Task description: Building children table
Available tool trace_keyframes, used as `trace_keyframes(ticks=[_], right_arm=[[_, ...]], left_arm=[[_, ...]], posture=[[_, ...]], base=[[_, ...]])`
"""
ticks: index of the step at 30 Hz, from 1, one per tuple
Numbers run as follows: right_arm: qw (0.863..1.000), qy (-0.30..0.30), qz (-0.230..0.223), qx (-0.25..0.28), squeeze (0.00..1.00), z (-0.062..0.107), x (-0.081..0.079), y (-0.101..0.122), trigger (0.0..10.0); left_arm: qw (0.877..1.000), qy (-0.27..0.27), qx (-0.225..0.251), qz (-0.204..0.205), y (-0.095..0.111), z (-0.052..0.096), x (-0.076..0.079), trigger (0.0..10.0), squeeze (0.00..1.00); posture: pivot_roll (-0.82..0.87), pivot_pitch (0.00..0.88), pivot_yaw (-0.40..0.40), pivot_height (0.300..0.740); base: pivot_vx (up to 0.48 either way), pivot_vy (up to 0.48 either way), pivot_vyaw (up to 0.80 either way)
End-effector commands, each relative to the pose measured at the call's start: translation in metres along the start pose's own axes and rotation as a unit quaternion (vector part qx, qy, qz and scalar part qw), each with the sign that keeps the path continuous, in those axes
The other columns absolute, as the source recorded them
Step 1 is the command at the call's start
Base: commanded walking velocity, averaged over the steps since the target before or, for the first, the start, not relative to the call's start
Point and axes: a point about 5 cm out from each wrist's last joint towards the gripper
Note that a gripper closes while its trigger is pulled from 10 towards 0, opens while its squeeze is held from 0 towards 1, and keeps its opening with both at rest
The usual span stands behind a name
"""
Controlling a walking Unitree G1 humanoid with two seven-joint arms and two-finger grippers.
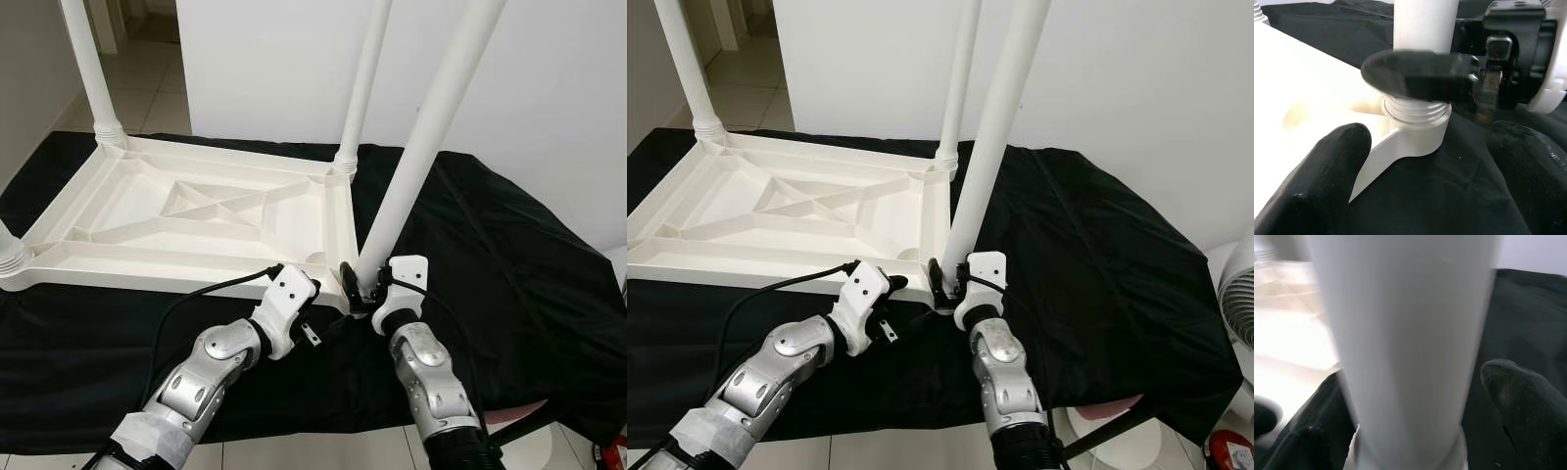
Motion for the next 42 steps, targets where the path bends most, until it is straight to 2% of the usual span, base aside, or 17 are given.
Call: trace_keyframes(ticks=[1, 4, 5, 6, 9, 12, 20, 23, 24, 29, 33, 38, 40, 42], right_arm=[[1.0, 0.019, 0.005, -0.005, 0.0, 0.004, 0.007, 0.0, 10.0], [0.995, 0.091, 0.033, -0.02, 0.0, 0.006, 0.012, 0.002, 10.0], [0.995, 0.091, 0.033, -0.02, 0.0, 0.006, 0.012, 0.002, 10.0], [0.988, 0.141, 0.059, -0.03, 0.0, 0.006, 0.014, 0.001, 10.0], [0.984, 0.159, 0.069, -0.034, 0.0, 0.005, 0.014, 0.001, 10.0], [0.976, 0.181, 0.101, -0.059, 0.0, -0.007, 0.02, -0.001, 10.0], [0.967, 0.211, 0.118, -0.077, 0.0, -0.024, 0.018, -0.002, 10.0], [0.964, 0.224, 0.111, -0.087, 0.0, -0.03, 0.014, -0.004, 9.7], [0.964, 0.227, 0.108, -0.089, 0.0, -0.03, 0.014, -0.005, 0.0], [0.959, 0.246, 0.108, -0.089, 0.0, -0.031, 0.011, -0.008, 0.0], [0.958, 0.254, 0.104, -0.089, 0.0, -0.028, 0.013, -0.011, 0.0], [0.96, 0.251, 0.082, -0.093, 0.0, -0.025, 0.014, -0.015, 0.0], [0.965, 0.238, 0.054, -0.097, 0.0, -0.021, 0.014, -0.02, 0.0], [0.971, 0.21, 0.047, -0.106, 0.0, -0.018, 0.013, -0.024, 0.0]], left_arm=[[1.0, -0.012, 0.002, -0.005, 0.001, 0.001, 0.003, 10.0, 0.0], [1.0, -0.01, 0.002, -0.005, 0.001, 0.001, 0.003, 10.0, 0.0], [1.0, -0.01, 0.002, -0.005, 0.001, 0.001, 0.003, 10.0, 0.0], [1.0, -0.009, 0.002, -0.006, 0.001, 0.0, 0.002, 10.0, 0.0], [1.0, -0.008, 0.002, -0.007, 0.002, 0.0, 0.002, 10.0, 0.0], [1.0, -0.009, 0.003, -0.012, 0.003, 0.0, 0.0, 10.0, 0.0], [1.0, -0.008, 0.008, -0.014, 0.006, -0.002, -0.003, 10.0, 0.0], [1.0, -0.009, 0.009, -0.013, 0.008, -0.004, -0.004, 10.0, 0.0], [1.0, -0.01, 0.009, -0.012, 0.008, -0.004, -0.004, 10.0, 0.0], [1.0, -0.008, 0.014, -0.017, 0.011, -0.004, -0.005, 10.0, 0.0], [0.999, -0.032, 0.006, -0.004, 0.007, -0.001, 0.0, 10.0, 0.0], [0.998, -0.059, 0.002, 0.004, 0.005, 0.0, 0.007, 10.0, 0.0], [0.997, -0.078, -0.001, 0.006, 0.003, 0.0, 0.012, 10.0, 0.0], [0.997, -0.08, -0.006, 0.001, 0.002, 0.0, 0.013, 10.0, 0.0]], posture=[[0.06, 0.0, -0.087, 0.74], [0.06, 0.0, -0.084, 0.74], [0.06, 0.0, -0.084, 0.74], [0.06, 0.0, -0.084, 0.74], [0.06, 0.0, -0.079, 0.74], [0.05, 0.0, -0.072, 0.74], [0.05, 0.0, -0.061, 0.74], [0.05, 0.0, -0.06, 0.74], [0.05, 0.0, -0.06, 0.74], [0.07, 0.001, -0.062, 0.74], [0.06, 0.003, -0.063, 0.74], [0.06, 0.005, -0.063, 0.74], [0.06, 0.005, -0.063, 0.74], [0.06, 0.013, -0.069, 0.74]], base=[[0.0, 0.0, 0.0], [0.0, 0.0, 0.0], [0.0, 0.0, 0.0], [0.0, 0.0, 0.0], [0.0, 0.0, 0.0], [0.0, 0.0, 0.0], [0.0, 0.0, 0.0], [0.0, 0.0, 0.0], [0.0, 0.0, 0.0], [0.0, 0.0, 0.0], [0.0, 0.0, 0.0], [0.0, 0.0, 0.0], [0.0, 0.0, 0.0], [0.0, 0.0, 0.0]])
Point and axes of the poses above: a point about 5 cm out from each wrist's last joint towards the gripper, its own z axis pointing back from the gripper into the wrist, its own y axis along the axis of the wrist's last joint, x = y × z, and after that the axes turned 11 degrees about -z, right-handed
